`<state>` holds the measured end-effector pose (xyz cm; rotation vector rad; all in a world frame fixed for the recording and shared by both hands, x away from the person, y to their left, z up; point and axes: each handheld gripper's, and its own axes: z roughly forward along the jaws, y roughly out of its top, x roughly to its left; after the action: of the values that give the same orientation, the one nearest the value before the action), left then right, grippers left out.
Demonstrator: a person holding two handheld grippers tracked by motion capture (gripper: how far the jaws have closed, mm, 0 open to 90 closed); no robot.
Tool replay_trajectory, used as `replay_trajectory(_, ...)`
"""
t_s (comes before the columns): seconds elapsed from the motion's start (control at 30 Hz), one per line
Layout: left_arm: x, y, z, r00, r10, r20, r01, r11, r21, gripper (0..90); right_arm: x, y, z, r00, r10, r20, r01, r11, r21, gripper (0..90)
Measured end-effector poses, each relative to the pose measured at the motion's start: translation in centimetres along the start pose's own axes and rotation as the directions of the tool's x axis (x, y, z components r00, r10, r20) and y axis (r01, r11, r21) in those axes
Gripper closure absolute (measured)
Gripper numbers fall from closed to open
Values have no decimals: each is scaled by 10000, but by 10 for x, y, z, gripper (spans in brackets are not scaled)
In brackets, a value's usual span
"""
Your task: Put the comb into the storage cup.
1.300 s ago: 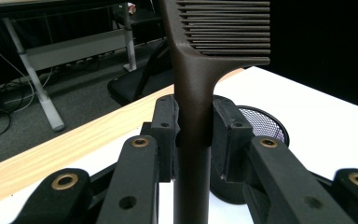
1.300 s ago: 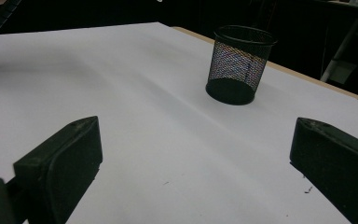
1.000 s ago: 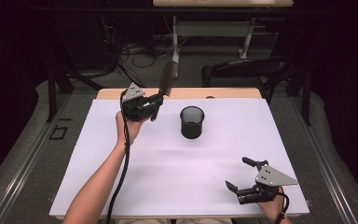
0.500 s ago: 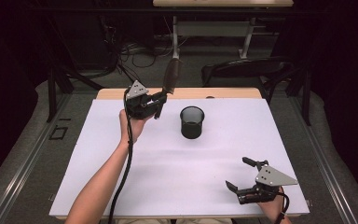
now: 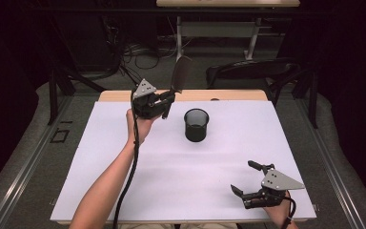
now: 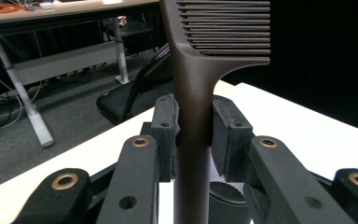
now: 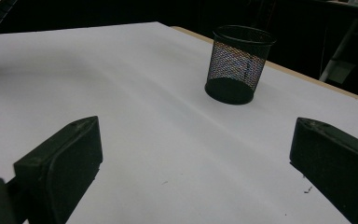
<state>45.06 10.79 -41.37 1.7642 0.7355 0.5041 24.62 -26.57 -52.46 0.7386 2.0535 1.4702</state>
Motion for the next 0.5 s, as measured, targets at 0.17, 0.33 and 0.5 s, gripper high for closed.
replay_trajectory(0.17, -2, 3, 3, 10000, 15, 60, -15, 10000, -26, 725, 0, 0, 0, 10000, 1, 1, -1, 10000, -7, 17)
replay_trajectory(0.33, -3, 5, 6, 10000, 27, 48, -27, 10000, -40, 725, 0, 0, 0, 10000, 0, 11, 0, 10000, -27, 17)
replay_trajectory(0.5, -3, 7, 9, 10000, 1, 64, -1, 10000, -57, 725, 0, 0, 0, 10000, -11, -11, 11, 10000, 6, 18)
